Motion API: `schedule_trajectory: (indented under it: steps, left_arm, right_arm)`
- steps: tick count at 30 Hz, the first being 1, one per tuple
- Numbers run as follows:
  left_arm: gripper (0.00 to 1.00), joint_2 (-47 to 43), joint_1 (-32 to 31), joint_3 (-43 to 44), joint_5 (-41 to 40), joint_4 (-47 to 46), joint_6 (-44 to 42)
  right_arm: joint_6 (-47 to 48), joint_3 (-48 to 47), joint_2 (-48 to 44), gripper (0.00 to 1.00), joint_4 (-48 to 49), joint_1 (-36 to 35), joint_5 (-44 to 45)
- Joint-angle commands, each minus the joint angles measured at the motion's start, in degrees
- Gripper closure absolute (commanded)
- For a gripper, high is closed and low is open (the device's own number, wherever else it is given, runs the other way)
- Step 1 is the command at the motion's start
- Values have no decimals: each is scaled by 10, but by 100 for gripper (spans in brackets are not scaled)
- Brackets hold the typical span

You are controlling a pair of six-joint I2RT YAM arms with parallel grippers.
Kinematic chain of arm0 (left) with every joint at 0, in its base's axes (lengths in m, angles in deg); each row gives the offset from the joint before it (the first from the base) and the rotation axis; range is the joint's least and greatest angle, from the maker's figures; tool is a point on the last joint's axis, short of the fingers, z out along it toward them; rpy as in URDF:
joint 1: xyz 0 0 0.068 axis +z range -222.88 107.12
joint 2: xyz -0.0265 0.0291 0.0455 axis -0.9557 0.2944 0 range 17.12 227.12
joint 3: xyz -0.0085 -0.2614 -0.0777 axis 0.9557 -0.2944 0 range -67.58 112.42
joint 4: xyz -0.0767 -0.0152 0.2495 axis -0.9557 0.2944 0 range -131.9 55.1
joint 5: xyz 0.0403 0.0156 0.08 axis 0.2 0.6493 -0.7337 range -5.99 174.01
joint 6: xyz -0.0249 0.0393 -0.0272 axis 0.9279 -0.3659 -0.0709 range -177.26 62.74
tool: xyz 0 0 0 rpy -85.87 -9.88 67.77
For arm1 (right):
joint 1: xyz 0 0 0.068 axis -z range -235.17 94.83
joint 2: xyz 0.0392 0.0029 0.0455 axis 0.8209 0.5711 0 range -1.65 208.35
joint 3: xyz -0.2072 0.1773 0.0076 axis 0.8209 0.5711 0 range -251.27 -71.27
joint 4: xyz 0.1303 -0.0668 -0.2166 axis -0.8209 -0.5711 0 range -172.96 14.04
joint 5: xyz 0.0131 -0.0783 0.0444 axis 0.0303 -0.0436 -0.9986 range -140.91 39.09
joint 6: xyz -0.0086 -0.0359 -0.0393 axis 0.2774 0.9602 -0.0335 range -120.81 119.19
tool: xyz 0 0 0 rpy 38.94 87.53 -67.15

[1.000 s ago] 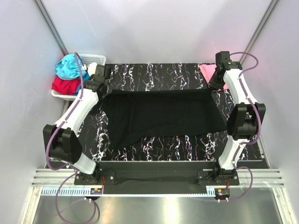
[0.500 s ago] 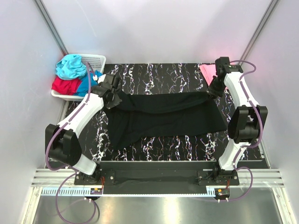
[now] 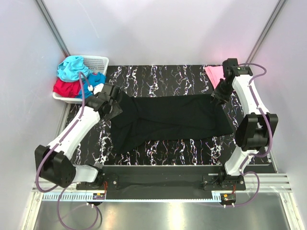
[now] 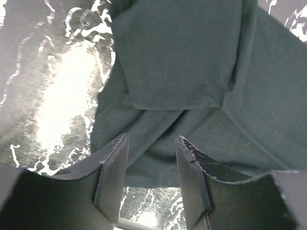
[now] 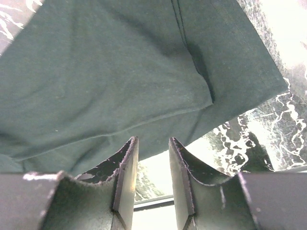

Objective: Fold and stack the t-shirts
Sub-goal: Fold the tshirt

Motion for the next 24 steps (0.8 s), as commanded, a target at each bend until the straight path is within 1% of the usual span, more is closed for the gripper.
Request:
schedule_trajectory:
  steps: [1, 2, 3, 4, 5, 6, 7, 8, 10, 12, 13, 16, 17, 21, 24]
  left_arm:
    - [50, -16, 0, 1, -45, 2, 15]
    - [49, -2, 0, 7, -46, -3, 14]
    - [48, 11, 0, 13, -41, -10, 6]
    - [48, 43, 1, 33, -25, -21, -14]
    - [48, 63, 3, 48, -17, -24, -22]
    - [47, 83, 5, 65, -1, -29, -33]
    - [47, 104, 11, 99, 28, -28, -42]
    - [47, 142, 15, 115, 44, -32, -46]
    - [47, 171, 28, 151, 78, -40, -52]
    - [47, 205, 42, 170, 95, -59, -54]
    - [47, 227, 61, 185, 119, -69, -55]
    - [47, 270, 90, 224, 138, -74, -61]
    - [47, 280, 95, 232, 139, -75, -63]
    - [46, 320, 113, 257, 143, -78, -73]
    - [48, 363, 123, 280, 187, -84, -77]
  right_arm:
    - [-22, -27, -18, 61, 20, -5, 0]
    - [-23, -30, -1, 62, 27, -6, -3]
    - [-23, -34, 10, 66, 34, -6, -3]
    - [-22, -53, 22, 68, 40, -6, -27]
    - [-19, -63, 48, 72, 43, -7, -34]
    - [-17, -75, 61, 82, 42, -7, -40]
    - [-15, -97, 73, 83, 44, -8, -47]
    - [-15, -105, 83, 86, 44, -9, -51]
    - [-9, -125, 108, 90, 51, -9, -67]
    - [-8, -130, 130, 90, 64, -9, -77]
    - [-6, -139, 138, 89, 70, -9, -89]
    - [-5, -154, 181, 89, 82, -10, -114]
    - [-1, -158, 202, 89, 84, -9, -119]
    - [3, -165, 235, 89, 105, -13, -134]
    - [4, -189, 264, 89, 107, -13, -143]
